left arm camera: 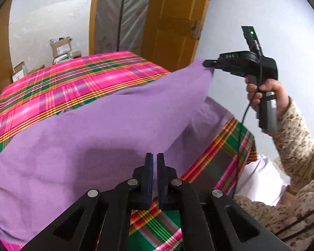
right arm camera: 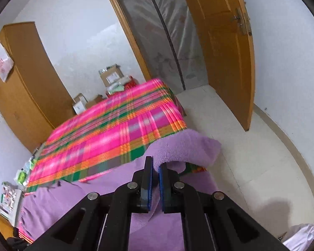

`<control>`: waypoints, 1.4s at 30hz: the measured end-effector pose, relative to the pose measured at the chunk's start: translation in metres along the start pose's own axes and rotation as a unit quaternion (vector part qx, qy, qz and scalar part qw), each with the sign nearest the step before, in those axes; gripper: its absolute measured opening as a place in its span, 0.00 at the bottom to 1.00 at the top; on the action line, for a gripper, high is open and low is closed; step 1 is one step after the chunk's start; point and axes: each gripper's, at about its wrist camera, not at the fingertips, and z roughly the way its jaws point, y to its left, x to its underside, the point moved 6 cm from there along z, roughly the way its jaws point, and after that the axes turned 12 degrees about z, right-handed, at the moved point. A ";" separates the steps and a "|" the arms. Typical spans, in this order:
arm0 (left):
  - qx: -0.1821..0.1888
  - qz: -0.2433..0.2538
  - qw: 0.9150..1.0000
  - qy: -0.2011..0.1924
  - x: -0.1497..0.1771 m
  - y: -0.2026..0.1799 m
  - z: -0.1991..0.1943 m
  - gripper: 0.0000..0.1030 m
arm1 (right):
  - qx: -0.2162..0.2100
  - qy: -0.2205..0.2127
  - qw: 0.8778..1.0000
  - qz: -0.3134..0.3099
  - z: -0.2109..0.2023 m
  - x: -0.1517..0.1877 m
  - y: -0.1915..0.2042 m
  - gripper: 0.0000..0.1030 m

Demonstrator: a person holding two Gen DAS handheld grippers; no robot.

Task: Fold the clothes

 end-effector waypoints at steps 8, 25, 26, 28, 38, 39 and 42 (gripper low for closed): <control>-0.025 0.001 0.999 0.037 0.008 -0.002 0.025 0.21 | 0.021 0.055 0.997 0.051 0.036 0.015 -0.039 0.12; -0.038 0.018 0.996 0.075 0.008 -0.004 0.055 0.28 | -0.041 0.046 0.991 0.115 0.028 0.033 -0.088 0.26; -0.038 0.016 0.996 0.074 0.008 -0.004 0.056 0.28 | -0.049 0.054 0.990 0.118 0.033 0.035 -0.086 0.26; -0.038 0.011 0.996 0.074 0.008 -0.003 0.056 0.28 | -0.063 0.069 0.988 0.124 0.043 0.037 -0.082 0.26; -0.056 0.010 0.995 0.081 0.008 0.002 0.060 0.29 | -0.034 0.083 0.990 0.113 0.067 0.024 -0.070 0.11; -0.055 0.008 0.995 0.082 0.009 0.003 0.060 0.29 | -0.042 0.088 0.989 0.113 0.068 0.024 -0.068 0.02; -0.054 0.005 0.995 0.083 0.008 0.004 0.061 0.30 | -0.056 0.084 0.987 0.123 0.064 0.019 -0.069 0.00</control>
